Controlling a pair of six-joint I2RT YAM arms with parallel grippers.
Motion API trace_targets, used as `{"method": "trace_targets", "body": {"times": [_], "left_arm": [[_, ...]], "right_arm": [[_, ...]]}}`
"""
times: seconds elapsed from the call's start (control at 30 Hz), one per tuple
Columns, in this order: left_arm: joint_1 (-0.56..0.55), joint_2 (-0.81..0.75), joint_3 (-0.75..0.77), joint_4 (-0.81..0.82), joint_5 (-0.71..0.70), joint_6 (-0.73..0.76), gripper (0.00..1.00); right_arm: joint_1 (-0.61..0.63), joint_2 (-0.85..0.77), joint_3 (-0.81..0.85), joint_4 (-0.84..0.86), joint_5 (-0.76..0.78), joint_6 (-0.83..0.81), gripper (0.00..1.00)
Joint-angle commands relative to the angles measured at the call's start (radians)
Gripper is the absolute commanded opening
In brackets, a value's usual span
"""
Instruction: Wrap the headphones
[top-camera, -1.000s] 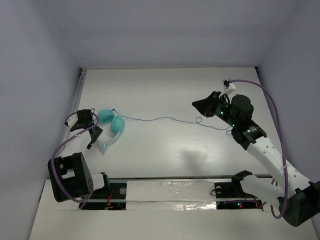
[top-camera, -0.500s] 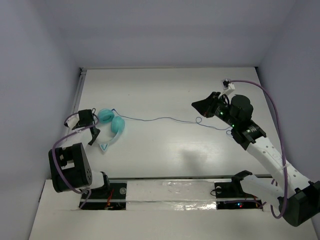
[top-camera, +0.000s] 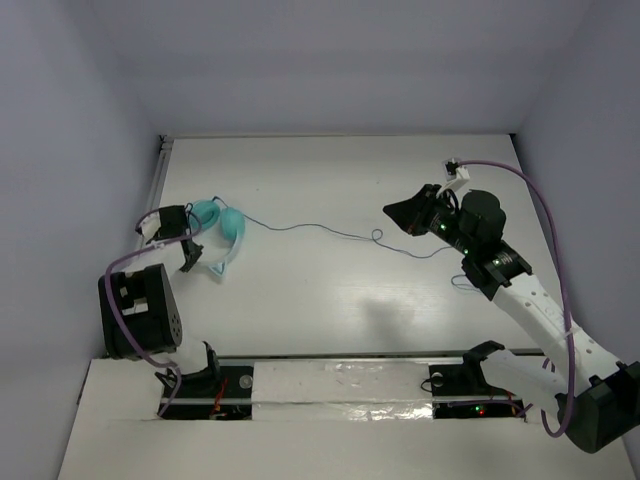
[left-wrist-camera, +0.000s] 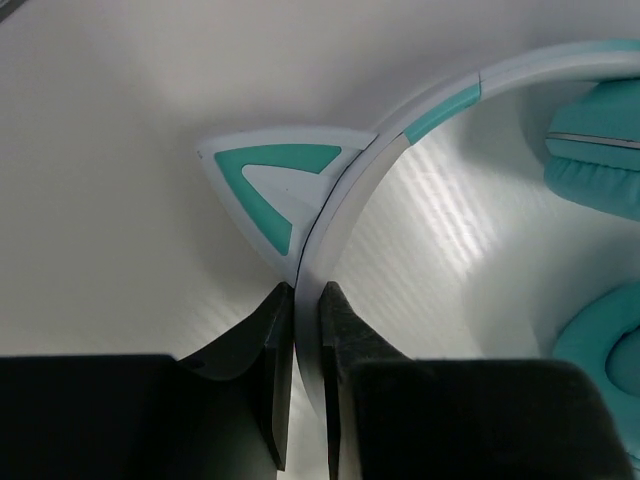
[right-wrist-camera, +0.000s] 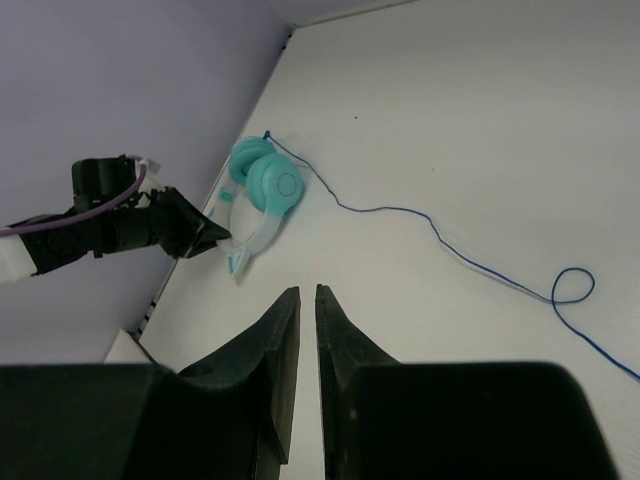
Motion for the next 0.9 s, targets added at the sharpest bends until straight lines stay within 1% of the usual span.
{"method": "trace_targets", "body": {"times": [0.0, 0.07, 0.17, 0.2, 0.23, 0.27, 0.3, 0.33, 0.37, 0.4, 0.43, 0.5, 0.6, 0.63, 0.67, 0.7, 0.73, 0.8, 0.83, 0.87], "left_arm": [[-0.047, 0.049, 0.138, -0.054, 0.046, 0.105, 0.00], [-0.058, 0.088, 0.190, -0.048, 0.086, 0.145, 0.00], [-0.105, 0.088, 0.269, -0.063, 0.097, 0.192, 0.00], [-0.133, 0.082, 0.294, -0.089, 0.106, 0.237, 0.00], [-0.147, 0.068, 0.320, -0.101, 0.124, 0.263, 0.00], [-0.157, 0.057, 0.372, -0.109, 0.185, 0.290, 0.00], [-0.171, 0.045, 0.397, -0.130, 0.207, 0.335, 0.00], [-0.194, 0.021, 0.423, -0.140, 0.229, 0.355, 0.00], [-0.205, 0.010, 0.472, -0.144, 0.281, 0.378, 0.00], [-0.216, 0.002, 0.495, -0.158, 0.354, 0.396, 0.00], [-0.245, -0.009, 0.519, -0.166, 0.371, 0.409, 0.00], [-0.277, -0.020, 0.576, -0.163, 0.431, 0.421, 0.00], [-0.346, -0.015, 0.664, -0.181, 0.474, 0.449, 0.00], [-0.358, -0.007, 0.687, -0.184, 0.487, 0.456, 0.00], [-0.368, -0.003, 0.723, -0.189, 0.525, 0.475, 0.00], [-0.377, -0.003, 0.740, -0.190, 0.549, 0.481, 0.00], [-0.377, 0.003, 0.756, -0.192, 0.580, 0.487, 0.00], [-0.377, 0.016, 0.814, -0.202, 0.666, 0.502, 0.00], [-0.377, 0.037, 0.843, -0.215, 0.686, 0.507, 0.00], [-0.377, 0.048, 0.903, -0.227, 0.709, 0.508, 0.00]], "right_arm": [[0.005, -0.002, 0.000, 0.055, 0.001, 0.008, 0.18], [0.005, 0.000, 0.000, 0.054, 0.006, 0.008, 0.18], [0.005, 0.000, 0.000, 0.049, 0.017, 0.004, 0.18], [0.005, 0.000, 0.000, 0.047, 0.027, 0.003, 0.18], [0.005, -0.002, -0.001, 0.050, 0.034, 0.003, 0.18], [0.005, -0.002, -0.003, 0.050, 0.038, 0.001, 0.17], [0.005, 0.000, -0.004, 0.054, 0.043, 0.001, 0.16], [0.005, 0.001, -0.004, 0.058, 0.043, -0.002, 0.11], [0.005, 0.003, -0.006, 0.064, 0.038, -0.005, 0.08], [0.005, 0.004, -0.012, 0.073, 0.026, -0.006, 0.03], [0.005, 0.006, -0.018, 0.102, 0.014, -0.011, 0.00], [0.005, 0.016, -0.032, 0.132, -0.024, -0.017, 0.00], [0.005, 0.049, -0.033, 0.169, -0.066, -0.046, 0.00], [0.005, 0.068, -0.032, 0.181, -0.075, -0.066, 0.07], [0.005, 0.079, -0.024, 0.185, -0.081, -0.095, 0.24], [0.005, 0.090, -0.024, 0.189, -0.081, -0.095, 0.24], [0.005, 0.101, -0.014, 0.192, -0.084, -0.139, 0.41], [0.005, 0.142, 0.002, 0.204, -0.109, -0.187, 0.53], [0.005, 0.159, 0.013, 0.224, -0.117, -0.242, 0.66], [0.005, 0.199, 0.029, 0.239, -0.117, -0.267, 0.70]]}}
